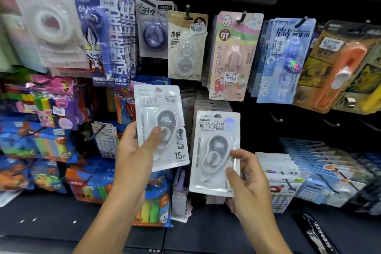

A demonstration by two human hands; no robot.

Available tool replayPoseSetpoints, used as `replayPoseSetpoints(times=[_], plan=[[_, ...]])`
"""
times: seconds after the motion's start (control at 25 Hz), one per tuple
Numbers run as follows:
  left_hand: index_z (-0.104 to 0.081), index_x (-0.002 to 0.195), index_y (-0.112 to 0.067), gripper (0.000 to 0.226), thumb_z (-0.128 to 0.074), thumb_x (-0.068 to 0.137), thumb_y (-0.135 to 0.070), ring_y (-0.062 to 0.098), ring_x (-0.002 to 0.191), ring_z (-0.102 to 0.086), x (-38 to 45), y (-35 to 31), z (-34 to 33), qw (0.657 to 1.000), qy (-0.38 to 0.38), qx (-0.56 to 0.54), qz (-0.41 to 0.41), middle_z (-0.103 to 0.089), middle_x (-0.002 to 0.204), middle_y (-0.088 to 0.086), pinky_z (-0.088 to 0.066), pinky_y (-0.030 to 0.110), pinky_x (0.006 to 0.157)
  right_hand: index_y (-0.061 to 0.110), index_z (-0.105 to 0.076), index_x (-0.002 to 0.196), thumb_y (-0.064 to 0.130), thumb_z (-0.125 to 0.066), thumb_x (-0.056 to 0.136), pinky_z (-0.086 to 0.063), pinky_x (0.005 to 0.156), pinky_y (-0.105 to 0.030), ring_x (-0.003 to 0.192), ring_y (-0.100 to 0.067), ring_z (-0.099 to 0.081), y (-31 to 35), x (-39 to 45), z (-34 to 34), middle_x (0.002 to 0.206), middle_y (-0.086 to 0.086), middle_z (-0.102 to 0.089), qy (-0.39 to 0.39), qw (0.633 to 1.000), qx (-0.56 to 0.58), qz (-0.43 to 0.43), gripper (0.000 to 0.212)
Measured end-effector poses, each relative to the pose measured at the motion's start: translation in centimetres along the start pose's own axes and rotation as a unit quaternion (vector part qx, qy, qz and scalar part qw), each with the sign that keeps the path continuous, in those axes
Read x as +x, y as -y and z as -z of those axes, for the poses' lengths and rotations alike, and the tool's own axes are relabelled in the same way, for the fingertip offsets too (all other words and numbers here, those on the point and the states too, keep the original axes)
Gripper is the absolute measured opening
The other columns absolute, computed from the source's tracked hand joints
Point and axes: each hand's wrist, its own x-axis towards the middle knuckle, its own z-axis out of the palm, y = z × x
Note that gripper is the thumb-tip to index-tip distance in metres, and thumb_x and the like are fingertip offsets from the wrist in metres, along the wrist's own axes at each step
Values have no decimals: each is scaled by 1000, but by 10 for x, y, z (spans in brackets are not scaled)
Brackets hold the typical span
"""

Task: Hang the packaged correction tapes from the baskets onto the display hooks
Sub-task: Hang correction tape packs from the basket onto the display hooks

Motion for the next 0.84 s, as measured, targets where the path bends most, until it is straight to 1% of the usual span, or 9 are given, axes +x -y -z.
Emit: replayPoseSetpoints(times=[0.12, 0.24, 0.32, 0.4, 0.44, 0.52, 0.6, 0.72, 0.84], plan=[[-68, 111, -33, 18, -66, 97, -22, 7, 92, -76, -1, 0, 0, 1000, 4, 2, -20, -79, 105, -11, -58, 19, 66, 50, -63, 108, 10, -58, 98, -50, 64, -12, 70, -4, -60, 3, 1, -4, 103, 29, -68, -24, 999, -25, 14, 41], [-70, 108, -34, 17, -67, 96, -23, 9, 96, -76, -3, 4, -3, 1000, 15, 6, -20, -79, 106, -10, -58, 24, 73, 51, -64, 107, 8, -57, 99, -54, 53, -22, 55, -6, -57, 7, 11, -10, 106, 16, -68, -33, 999, -23, -18, 44], [-69, 108, -32, 17, -66, 97, -21, 8, 93, -76, -2, 8, -6, 999, 32, 18, -19, -79, 105, -10, -58, 19, 66, 48, -56, 124, 11, -56, 101, -60, 74, -35, 84, -7, -68, 7, 18, -13, 133, 15, -56, 4, 997, -45, -63, 44], [-68, 110, -32, 17, -65, 98, -20, 10, 96, -75, 2, 13, -10, 997, 67, 48, -12, -79, 105, -10, -58, 24, 70, 49, -43, 139, 29, -59, 100, -50, 104, -41, 128, -6, -54, 7, 15, -17, 151, 22, -39, 34, 992, -112, -34, 47], [-67, 111, -31, 18, -65, 98, -20, 12, 97, -75, 3, 15, -14, 994, 94, 58, -3, -79, 106, -10, -58, 26, 72, 53, -39, 140, 42, -62, 95, -47, 107, -38, 135, -4, -47, 10, 12, -19, 151, 28, -37, 49, 991, -121, 6, 51], [-66, 114, -29, 21, -64, 97, -17, 12, 98, -75, 6, 18, -22, 982, 175, 74, 14, -78, 106, -9, -59, 23, 72, 59, -40, 134, 52, -69, 85, -52, 98, -32, 125, -4, -59, 17, 13, -25, 138, 35, -50, 91, 994, -50, 43, 57], [-66, 117, -30, 21, -64, 98, -21, 6, 98, -73, 6, 21, -29, 967, 230, 113, 2, -77, 109, -11, -57, 19, 73, 56, -48, 126, 34, -77, 87, -59, 91, -33, 111, -7, -68, 18, 24, -25, 123, 29, -63, 88, 995, -1, 39, 53], [-62, 122, -30, 26, -64, 97, -34, 1, 109, -57, 16, 25, -27, 918, 108, 346, -159, -60, 121, -20, -45, 21, 90, 51, -56, 121, 12, -76, 88, -53, 90, -18, 111, 10, -60, 22, 36, -19, 117, 33, -65, 30, 998, -13, 47, 54], [-48, 145, -28, 52, -64, 95, -30, -3, 129, -30, 32, 19, -21, 863, 57, 434, -253, -40, 144, -20, -23, 23, 109, 59, -56, 121, 21, -72, 89, -42, 94, -21, 117, 15, -51, 15, 26, -9, 124, 37, -58, -1, 999, -26, 19, 53]])
